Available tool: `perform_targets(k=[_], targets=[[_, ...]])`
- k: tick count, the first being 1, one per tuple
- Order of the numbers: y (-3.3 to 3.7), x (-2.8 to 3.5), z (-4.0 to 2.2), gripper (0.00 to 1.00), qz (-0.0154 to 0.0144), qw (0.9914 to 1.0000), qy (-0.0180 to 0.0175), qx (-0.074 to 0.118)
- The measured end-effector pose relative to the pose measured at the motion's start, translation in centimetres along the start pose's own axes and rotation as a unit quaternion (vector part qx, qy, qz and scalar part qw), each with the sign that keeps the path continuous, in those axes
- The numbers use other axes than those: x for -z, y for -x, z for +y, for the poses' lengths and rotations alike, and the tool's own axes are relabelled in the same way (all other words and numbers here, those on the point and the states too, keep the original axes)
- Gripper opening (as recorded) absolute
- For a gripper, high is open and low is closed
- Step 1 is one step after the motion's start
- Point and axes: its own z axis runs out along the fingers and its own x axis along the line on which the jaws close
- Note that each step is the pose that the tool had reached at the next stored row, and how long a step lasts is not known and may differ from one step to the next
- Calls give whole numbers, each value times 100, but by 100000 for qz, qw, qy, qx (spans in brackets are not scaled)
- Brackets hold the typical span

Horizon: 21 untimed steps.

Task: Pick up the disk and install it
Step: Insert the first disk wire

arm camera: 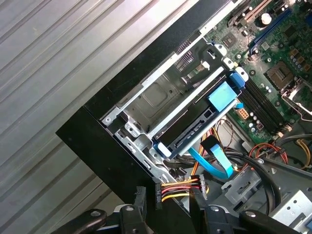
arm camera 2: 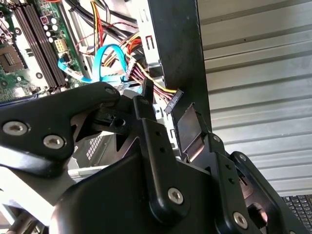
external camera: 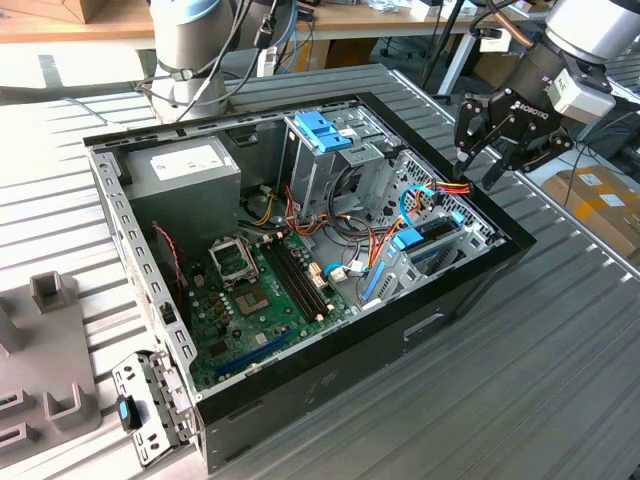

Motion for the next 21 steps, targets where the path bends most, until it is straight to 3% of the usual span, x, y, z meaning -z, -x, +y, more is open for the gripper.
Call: perform_targets(k=[21], targets=[[-40,-40,40,48,4,100000,6,8]])
